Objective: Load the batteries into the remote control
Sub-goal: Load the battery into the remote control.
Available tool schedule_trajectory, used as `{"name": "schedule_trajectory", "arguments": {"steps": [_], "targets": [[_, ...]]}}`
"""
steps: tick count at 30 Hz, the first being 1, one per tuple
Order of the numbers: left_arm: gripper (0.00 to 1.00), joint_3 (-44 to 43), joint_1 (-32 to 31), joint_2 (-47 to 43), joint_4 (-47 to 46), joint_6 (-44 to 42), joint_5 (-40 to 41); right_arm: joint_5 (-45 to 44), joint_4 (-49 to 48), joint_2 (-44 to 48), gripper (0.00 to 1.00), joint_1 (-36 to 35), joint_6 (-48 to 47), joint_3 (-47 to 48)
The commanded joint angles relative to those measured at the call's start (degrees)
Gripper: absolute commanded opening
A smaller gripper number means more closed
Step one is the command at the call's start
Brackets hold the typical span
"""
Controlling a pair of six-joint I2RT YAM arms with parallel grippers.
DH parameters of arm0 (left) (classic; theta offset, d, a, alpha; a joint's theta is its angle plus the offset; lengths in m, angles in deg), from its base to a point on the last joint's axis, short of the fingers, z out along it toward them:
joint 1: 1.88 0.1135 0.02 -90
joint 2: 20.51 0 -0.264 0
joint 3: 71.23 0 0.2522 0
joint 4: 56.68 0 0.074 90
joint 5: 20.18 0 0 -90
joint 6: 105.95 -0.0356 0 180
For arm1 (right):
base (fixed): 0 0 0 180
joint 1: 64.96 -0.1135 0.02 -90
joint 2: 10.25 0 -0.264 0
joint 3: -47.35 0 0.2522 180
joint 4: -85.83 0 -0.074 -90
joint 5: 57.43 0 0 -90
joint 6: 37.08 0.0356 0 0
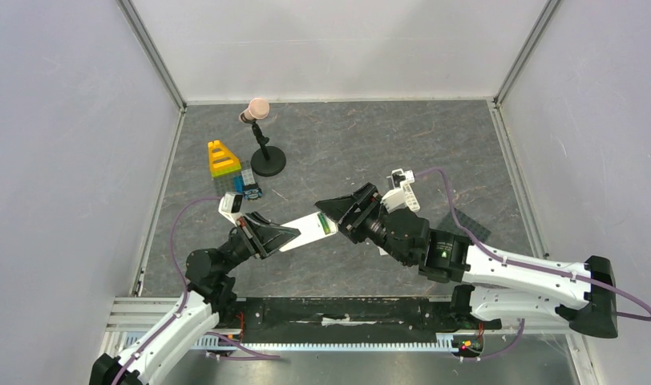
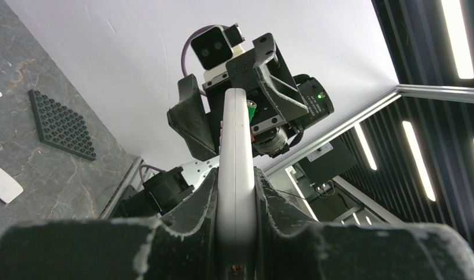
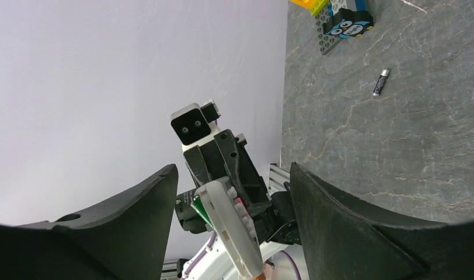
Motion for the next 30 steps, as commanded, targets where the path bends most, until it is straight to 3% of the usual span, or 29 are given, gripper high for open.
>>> {"name": "schedule_trajectory", "arguments": {"steps": [1,7,15,24,30], "targets": [[0.02,-0.5,0.4,-1.3,-1.7,-1.3,-0.5,0.5,-0.2,0.1,0.7,0.8,1.2,2.3],[0.02,-0.6,0.4,-1.5,-0.7,-1.6,-0.3,2.7,-0.2,-0.7,0.65,1.4,0.4,2.7],[0.02,-0.9,0.4,-1.5,0.2,-2.0,-0.2,3.4,-0.2,-1.2,0.7,1.5,-1.1,3.4],[0.02,-0.8,0.3,-1.5,0.9,-2.2,0.0,4.6,-1.5,-1.3,0.62,1.7,-3.0,3.2],[0.02,-0.7,0.4,-2.0,1.4,-2.2,0.2,4.7,-2.5,-1.2,0.52,1.7,-3.5,2.6]]}}
